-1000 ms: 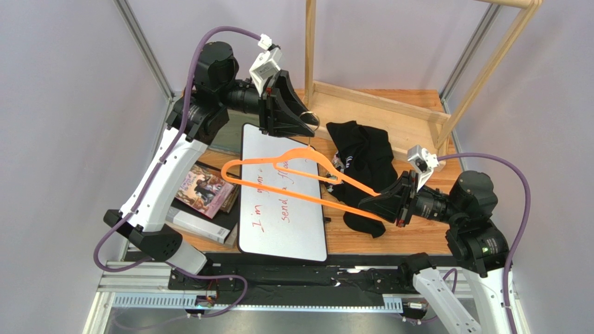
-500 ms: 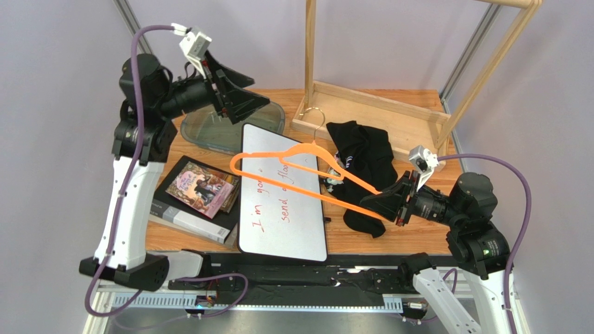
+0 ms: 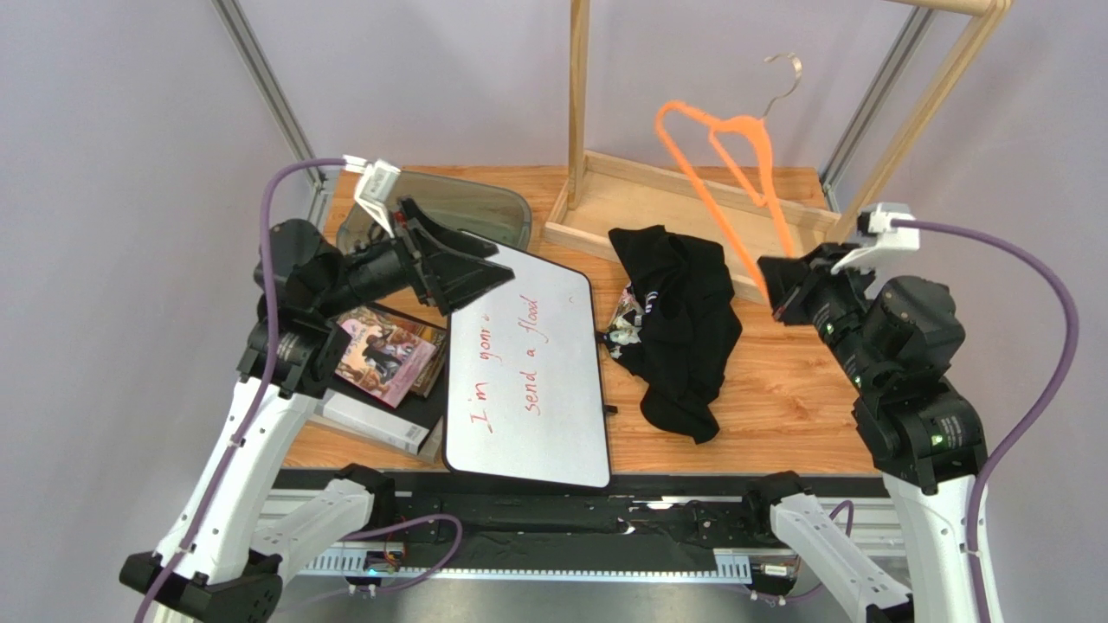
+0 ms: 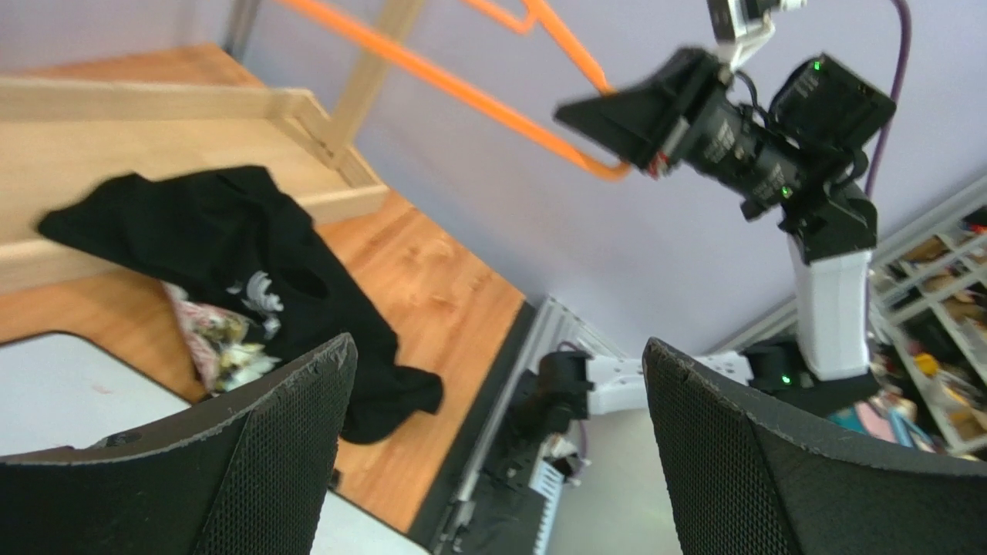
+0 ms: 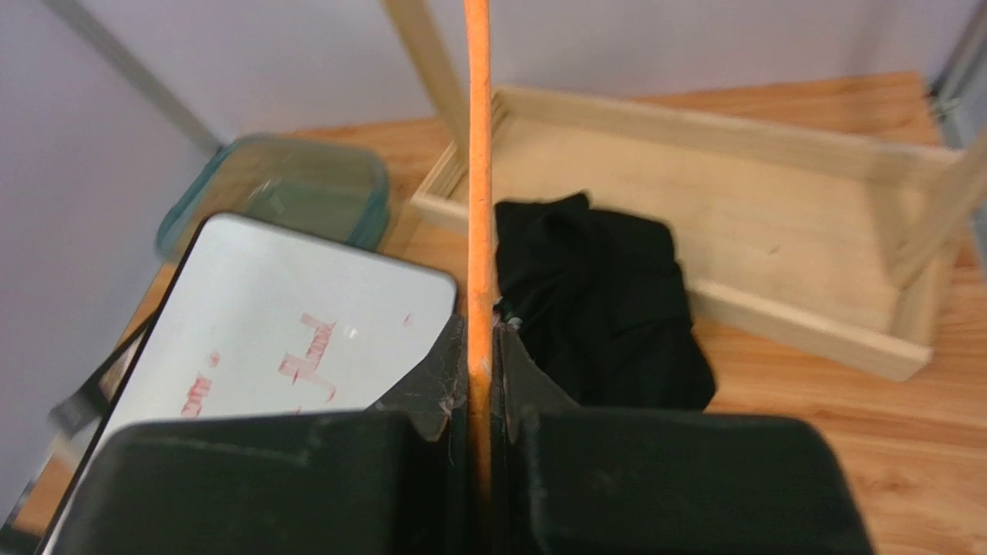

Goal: Remove the t-shirt from the hanger

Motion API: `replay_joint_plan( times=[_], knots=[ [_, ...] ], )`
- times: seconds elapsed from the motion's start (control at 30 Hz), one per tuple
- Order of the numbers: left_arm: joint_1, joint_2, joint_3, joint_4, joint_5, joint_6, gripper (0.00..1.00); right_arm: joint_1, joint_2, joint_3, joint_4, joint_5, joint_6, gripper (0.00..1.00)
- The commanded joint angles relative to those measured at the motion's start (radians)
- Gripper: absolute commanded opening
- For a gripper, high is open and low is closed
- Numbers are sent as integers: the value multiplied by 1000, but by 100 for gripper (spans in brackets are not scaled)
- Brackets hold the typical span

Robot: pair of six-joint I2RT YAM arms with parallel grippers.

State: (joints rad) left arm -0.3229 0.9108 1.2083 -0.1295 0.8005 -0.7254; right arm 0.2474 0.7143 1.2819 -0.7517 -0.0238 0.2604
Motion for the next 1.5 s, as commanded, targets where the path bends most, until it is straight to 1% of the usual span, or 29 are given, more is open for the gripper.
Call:
replay_joint_plan(
  times=[0.0, 0.07, 0.13, 0.17, 0.23, 0.27, 0.3, 0.43, 0.57, 0.67, 0.8, 0.83, 0.87, 1.13, 1.47],
  knots=[
    [-175, -21, -6, 10, -78, 0, 96, 1, 66, 112, 153, 317, -36, 0],
    [-252, -18, -15, -4, -99, 14, 96, 1, 106, 144, 192, 358, -39, 0],
    [-297, -20, -32, -1, -139, 23, 96, -3, 143, 163, 213, 378, -38, 0],
    [-339, -21, -38, -1, -155, 26, 95, -11, 158, 189, 218, 393, -38, 0],
    [-382, -21, -59, 2, -198, 30, 95, -25, 186, 214, 224, 397, -33, 0],
    [-422, -18, -68, 8, -211, 29, 95, -37, 210, 233, 222, 397, -30, 0],
    [-441, -16, -87, 27, -236, 24, 95, -43, 220, 243, 226, 398, -29, 0],
    [-522, 14, -93, 53, -262, 23, 94, -80, 272, 280, 238, 398, -24, 0],
    [-600, 60, -67, 34, -282, 49, 93, -180, 313, 303, 241, 345, 3, 0],
    [-643, 77, -38, -2, -313, 83, 93, -224, 336, 306, 252, 326, 5, 0],
    [-676, 89, -21, -38, -349, 104, 93, -238, 369, 316, 256, 323, -6, 0],
    [-679, 92, -21, -41, -353, 104, 93, -238, 372, 318, 256, 323, -6, 0],
    [-680, 95, -23, -41, -351, 104, 93, -267, 378, 318, 258, 324, -12, 0],
    [-706, 96, -7, -74, -374, 110, 93, -298, 438, 355, 270, 340, -39, 0],
    [-746, 100, 2, -93, -412, 119, 93, -309, 484, 352, 270, 347, -46, 0]
  ],
)
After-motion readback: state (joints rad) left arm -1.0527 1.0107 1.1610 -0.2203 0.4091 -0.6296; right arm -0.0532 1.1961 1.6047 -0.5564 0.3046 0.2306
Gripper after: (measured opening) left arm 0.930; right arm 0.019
